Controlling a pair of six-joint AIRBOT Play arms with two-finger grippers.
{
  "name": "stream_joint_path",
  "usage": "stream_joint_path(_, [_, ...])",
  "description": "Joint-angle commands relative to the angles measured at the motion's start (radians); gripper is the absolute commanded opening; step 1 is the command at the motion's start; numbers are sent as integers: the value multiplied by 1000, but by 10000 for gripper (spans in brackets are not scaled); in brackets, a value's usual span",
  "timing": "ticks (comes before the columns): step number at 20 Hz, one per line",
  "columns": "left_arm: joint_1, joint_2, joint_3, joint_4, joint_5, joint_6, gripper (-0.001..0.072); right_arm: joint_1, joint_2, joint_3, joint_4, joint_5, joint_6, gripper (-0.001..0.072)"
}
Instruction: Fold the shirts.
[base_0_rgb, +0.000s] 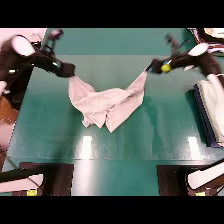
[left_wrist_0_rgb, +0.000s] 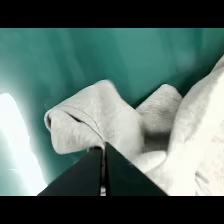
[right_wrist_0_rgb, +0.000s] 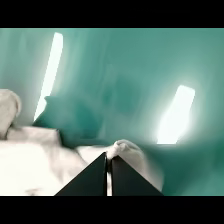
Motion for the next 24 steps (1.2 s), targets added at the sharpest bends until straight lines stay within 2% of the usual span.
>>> stream_joint_path(1, [1,241,1,119,105,-21,22,-69,180,122,2,11,-5,12])
stream_joint_path(5, [1,521,1,112,239,-40,22,-137,389,233,-15,41,-6,13])
stream_joint_path(8, [1,674,6,112,298,-79,21,-169,543,261,-140,58,-5,12])
stream_joint_path(11, [1,731,95,111,285,-130,21,-216,675,258,-224,76,0,12])
stream_joint_path(14, [1,730,251,100,224,-176,21,-298,773,258,-232,97,7,12])
stream_joint_path(16, [1,730,293,77,195,-175,21,-359,798,258,-231,121,35,11])
stream_joint_path(17, [1,724,293,80,149,-175,21,-380,793,258,-230,145,53,11])
stream_joint_path(19, [1,673,280,80,-29,-179,20,-384,745,258,-222,208,91,11])
stream_joint_path(22, [0,540,158,37,-280,-174,21,-285,607,220,-226,316,124,12])
stream_joint_path(24, [0,444,8,-10,-344,-147,22,-186,520,100,-233,334,122,11])
